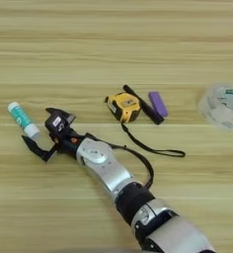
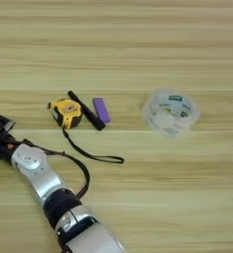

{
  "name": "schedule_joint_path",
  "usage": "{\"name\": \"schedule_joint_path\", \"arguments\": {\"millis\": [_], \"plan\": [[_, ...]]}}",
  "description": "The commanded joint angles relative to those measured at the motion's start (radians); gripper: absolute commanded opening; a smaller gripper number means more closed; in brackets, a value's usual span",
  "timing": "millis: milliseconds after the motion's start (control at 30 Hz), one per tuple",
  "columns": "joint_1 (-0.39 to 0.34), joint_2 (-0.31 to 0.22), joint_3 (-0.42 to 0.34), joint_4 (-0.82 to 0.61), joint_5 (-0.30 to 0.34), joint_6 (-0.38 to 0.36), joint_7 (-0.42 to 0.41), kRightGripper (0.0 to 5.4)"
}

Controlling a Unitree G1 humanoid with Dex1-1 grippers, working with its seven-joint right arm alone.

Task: Move the objects on the table

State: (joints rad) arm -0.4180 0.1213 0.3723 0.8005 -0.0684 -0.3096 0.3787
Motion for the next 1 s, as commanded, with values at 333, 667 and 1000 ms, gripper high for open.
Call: {"name": "schedule_joint_path", "arguments": {"millis": [333,667,1000], "plan": [[-0.046,0.08,-0.034,0.028,0.027,-0.006,0.035,5.37],[-0.037,0.086,-0.044,0.027,0.044,0.024,0.065,4.18],[-0.034,0.087,-0.052,0.001,0.046,0.03,0.049,3.03]]}}
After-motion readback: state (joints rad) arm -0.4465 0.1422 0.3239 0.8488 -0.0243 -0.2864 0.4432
